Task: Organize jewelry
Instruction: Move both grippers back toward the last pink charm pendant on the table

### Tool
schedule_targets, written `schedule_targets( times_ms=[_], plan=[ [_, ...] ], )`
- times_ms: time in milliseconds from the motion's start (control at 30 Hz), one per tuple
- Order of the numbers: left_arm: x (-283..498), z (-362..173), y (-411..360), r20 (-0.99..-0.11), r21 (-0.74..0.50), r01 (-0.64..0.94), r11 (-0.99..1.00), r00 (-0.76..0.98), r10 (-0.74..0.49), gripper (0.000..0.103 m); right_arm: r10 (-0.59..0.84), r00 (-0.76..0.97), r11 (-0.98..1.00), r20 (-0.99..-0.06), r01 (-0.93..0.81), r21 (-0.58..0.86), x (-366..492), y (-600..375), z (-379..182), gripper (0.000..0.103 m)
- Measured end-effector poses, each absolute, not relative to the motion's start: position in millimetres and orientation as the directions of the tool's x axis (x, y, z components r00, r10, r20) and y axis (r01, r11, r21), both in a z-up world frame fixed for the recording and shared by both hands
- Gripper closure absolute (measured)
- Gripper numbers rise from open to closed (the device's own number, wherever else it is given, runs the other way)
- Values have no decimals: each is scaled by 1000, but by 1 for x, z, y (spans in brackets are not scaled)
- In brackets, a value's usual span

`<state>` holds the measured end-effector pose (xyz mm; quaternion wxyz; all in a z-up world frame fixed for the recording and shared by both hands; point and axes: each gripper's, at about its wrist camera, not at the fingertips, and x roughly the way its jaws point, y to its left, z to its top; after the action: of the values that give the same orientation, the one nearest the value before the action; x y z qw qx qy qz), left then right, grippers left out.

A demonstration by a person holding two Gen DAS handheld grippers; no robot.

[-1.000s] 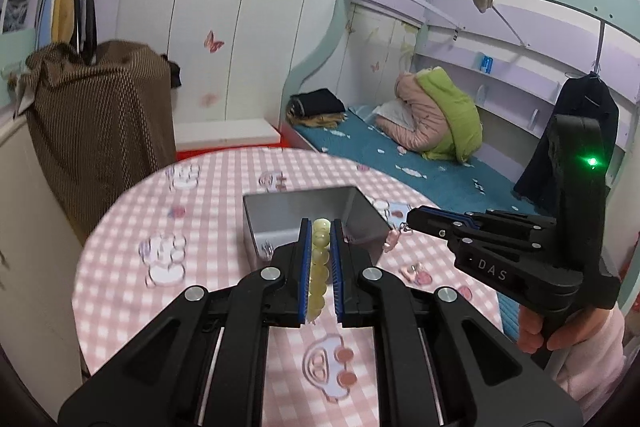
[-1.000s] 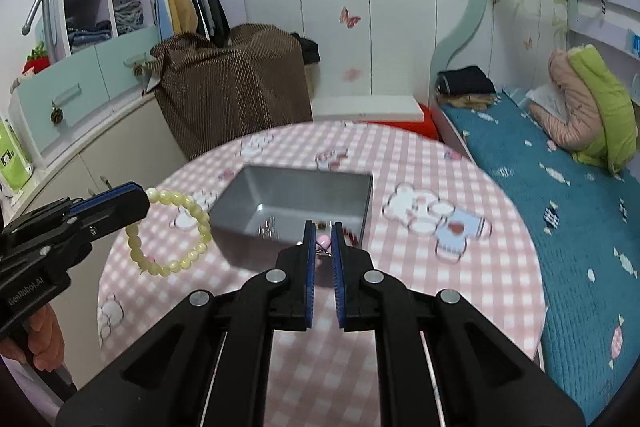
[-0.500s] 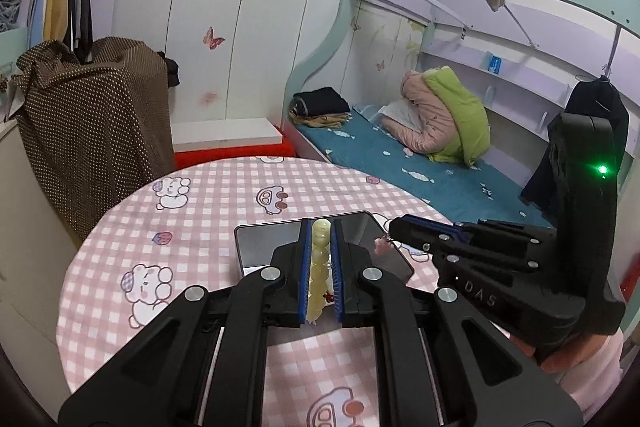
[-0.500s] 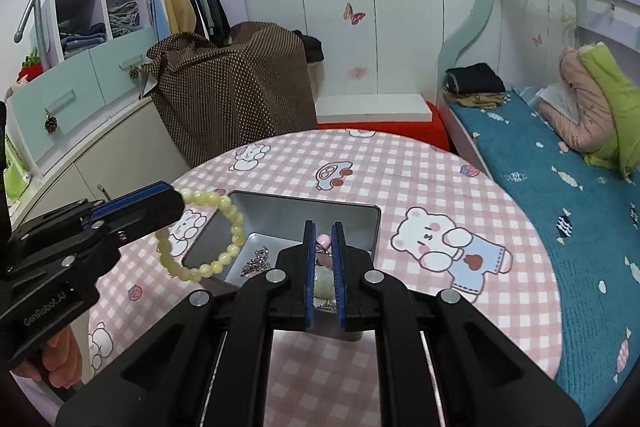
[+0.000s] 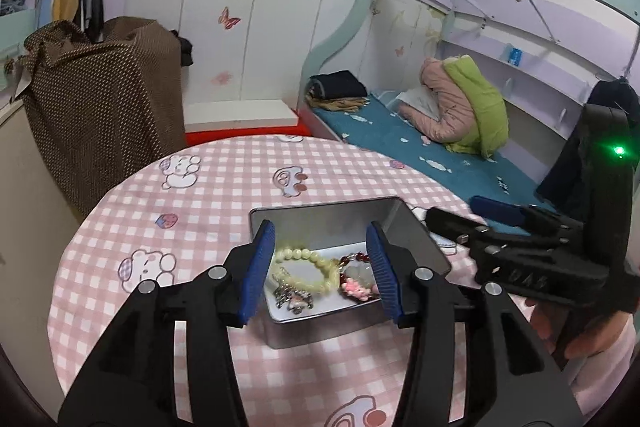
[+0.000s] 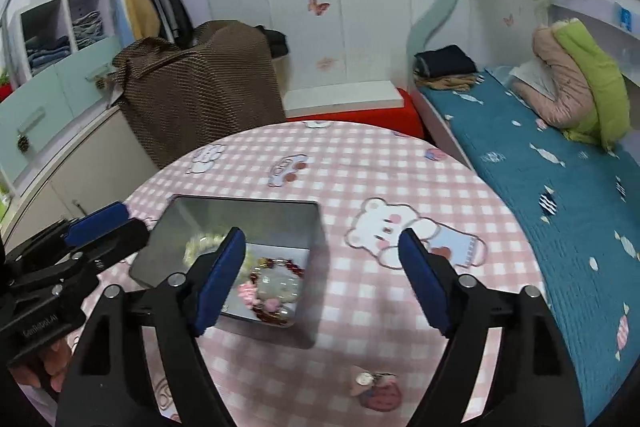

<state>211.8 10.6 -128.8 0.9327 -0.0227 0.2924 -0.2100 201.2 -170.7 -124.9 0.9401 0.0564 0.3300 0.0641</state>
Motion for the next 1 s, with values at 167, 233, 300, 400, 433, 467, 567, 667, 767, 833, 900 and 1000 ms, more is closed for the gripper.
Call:
schedule_targets(
  times_ms=[167,233,300,400,433,467,567,667,767,833,900,1000],
  plan=[
    [210,-131,14,-550,-169,364,916,736,-394,52,127,781,988,-611,-48,145,195,-184,-122,19],
    [208,-131,14,-552,-171,361,917,736,-393,50,115,787,990,-607,-37,139,193,-188,-120,18],
    [206,-130,14,-551,-168,360,918,737,-390,50,105,791,990,-602,-27,136,190,-193,-118,17],
    [202,-129,13,-550,-171,363,916,736,-394,48,80,790,992,-607,-4,125,187,-200,-118,12],
    [200,-129,12,-550,-169,364,916,736,-394,46,71,790,992,-609,5,123,186,-202,-119,11],
    [201,-128,12,-552,-168,365,916,735,-394,46,66,787,992,-613,12,123,184,-205,-121,10],
    [197,-129,10,-555,-167,365,916,732,-394,43,59,776,993,-628,20,118,180,-210,-126,9],
    [194,-130,10,-561,-175,357,918,730,-390,41,48,758,994,-651,26,104,174,-213,-137,9],
    [190,-132,10,-566,-181,354,918,726,-391,37,51,736,994,-675,28,105,169,-216,-148,9],
    [187,-133,10,-568,-178,351,919,726,-387,36,61,723,994,-688,19,109,166,-215,-157,9],
    [188,-133,11,-574,-181,345,921,724,-384,31,74,710,994,-701,6,111,164,-213,-165,9],
    [194,-134,15,-592,-216,306,927,714,-373,28,88,688,994,-720,-11,111,163,-208,-178,9]
  ],
)
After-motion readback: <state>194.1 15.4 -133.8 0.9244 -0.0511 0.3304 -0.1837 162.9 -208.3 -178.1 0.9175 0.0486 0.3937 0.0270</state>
